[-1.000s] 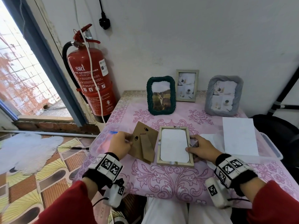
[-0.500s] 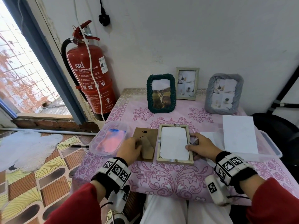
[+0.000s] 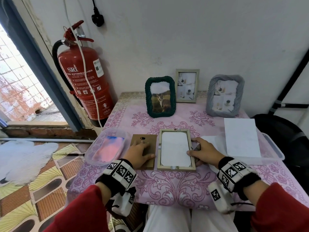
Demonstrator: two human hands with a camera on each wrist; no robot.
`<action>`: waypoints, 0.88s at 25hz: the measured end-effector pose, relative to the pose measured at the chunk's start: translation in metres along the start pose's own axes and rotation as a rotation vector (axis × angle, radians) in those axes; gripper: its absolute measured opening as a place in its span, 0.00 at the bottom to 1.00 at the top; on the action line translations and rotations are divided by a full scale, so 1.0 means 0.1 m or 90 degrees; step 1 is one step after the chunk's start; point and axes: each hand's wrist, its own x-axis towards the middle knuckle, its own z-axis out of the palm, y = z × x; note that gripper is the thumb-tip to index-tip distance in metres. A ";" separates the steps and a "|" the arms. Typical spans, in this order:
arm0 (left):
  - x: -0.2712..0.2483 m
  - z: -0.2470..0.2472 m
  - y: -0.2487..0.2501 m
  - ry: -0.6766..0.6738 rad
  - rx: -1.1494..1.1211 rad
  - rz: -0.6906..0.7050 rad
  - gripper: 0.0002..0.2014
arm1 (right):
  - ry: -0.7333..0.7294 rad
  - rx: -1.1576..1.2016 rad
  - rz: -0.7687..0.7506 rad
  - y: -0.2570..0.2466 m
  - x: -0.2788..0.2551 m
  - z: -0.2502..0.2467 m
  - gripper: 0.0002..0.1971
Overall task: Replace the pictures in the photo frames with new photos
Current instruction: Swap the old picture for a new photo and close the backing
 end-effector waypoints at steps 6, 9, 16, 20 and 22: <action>0.39 -0.19 0.42 0.114 0.013 0.070 0.19 | 0.009 -0.023 -0.015 0.04 0.02 0.01 0.32; 0.55 -0.24 0.58 0.043 0.089 0.029 0.21 | 0.015 -0.054 -0.036 0.05 0.03 0.01 0.32; 0.66 -0.15 0.64 0.008 0.158 -0.015 0.26 | 0.023 -0.068 -0.041 0.06 0.03 0.01 0.32; 0.67 -0.15 0.69 0.055 0.053 -0.028 0.24 | 0.023 -0.070 -0.034 0.05 0.02 0.00 0.32; 0.65 -0.20 0.71 0.080 -0.079 0.006 0.20 | 0.022 -0.067 -0.030 0.04 0.01 0.00 0.33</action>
